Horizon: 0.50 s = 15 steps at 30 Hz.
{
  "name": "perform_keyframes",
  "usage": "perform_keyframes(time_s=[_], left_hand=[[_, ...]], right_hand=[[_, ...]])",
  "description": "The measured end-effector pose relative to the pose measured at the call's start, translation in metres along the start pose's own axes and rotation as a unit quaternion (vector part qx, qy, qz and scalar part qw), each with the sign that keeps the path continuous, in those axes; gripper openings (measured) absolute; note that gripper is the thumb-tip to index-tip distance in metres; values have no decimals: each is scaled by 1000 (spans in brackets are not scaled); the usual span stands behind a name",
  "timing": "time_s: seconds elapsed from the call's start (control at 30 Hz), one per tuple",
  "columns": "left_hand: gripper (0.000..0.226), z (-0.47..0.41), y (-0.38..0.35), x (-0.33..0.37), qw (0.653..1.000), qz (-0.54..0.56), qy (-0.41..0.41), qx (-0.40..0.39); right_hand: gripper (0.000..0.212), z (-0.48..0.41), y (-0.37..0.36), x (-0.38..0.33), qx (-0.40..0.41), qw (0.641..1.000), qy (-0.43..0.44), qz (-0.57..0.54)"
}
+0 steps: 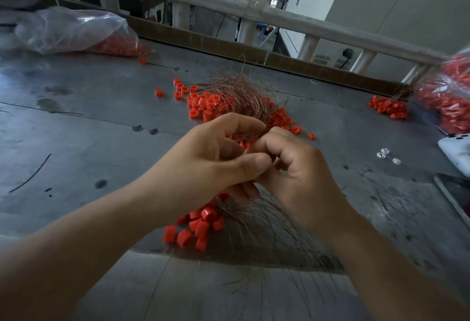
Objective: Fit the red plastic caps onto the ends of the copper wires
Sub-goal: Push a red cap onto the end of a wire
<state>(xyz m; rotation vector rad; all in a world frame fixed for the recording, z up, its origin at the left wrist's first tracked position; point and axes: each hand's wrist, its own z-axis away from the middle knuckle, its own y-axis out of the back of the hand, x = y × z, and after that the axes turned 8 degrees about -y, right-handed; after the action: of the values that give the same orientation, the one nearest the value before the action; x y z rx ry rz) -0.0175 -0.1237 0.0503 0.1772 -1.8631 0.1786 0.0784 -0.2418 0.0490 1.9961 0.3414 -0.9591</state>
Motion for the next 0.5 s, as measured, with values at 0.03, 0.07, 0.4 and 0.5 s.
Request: perform_keyframes(time_s=[0.03,0.07,0.4,0.5], left_hand=[[44,-1,1,1,1000,26,13,-1],[44,-1,3,3,998,51,24,2],[18,-5,17,10,986,149,-10,74],[10,-5,18,10,983,162,-17,84]], right_hand=[[9,0,1,-1,5,1000,-11,-17],[8,-1,2,-1,8,999,-19,-37],[21,0,8,-1,-39,982,-71,-168],[9,0,8,-1,-21,989,-55,-137]])
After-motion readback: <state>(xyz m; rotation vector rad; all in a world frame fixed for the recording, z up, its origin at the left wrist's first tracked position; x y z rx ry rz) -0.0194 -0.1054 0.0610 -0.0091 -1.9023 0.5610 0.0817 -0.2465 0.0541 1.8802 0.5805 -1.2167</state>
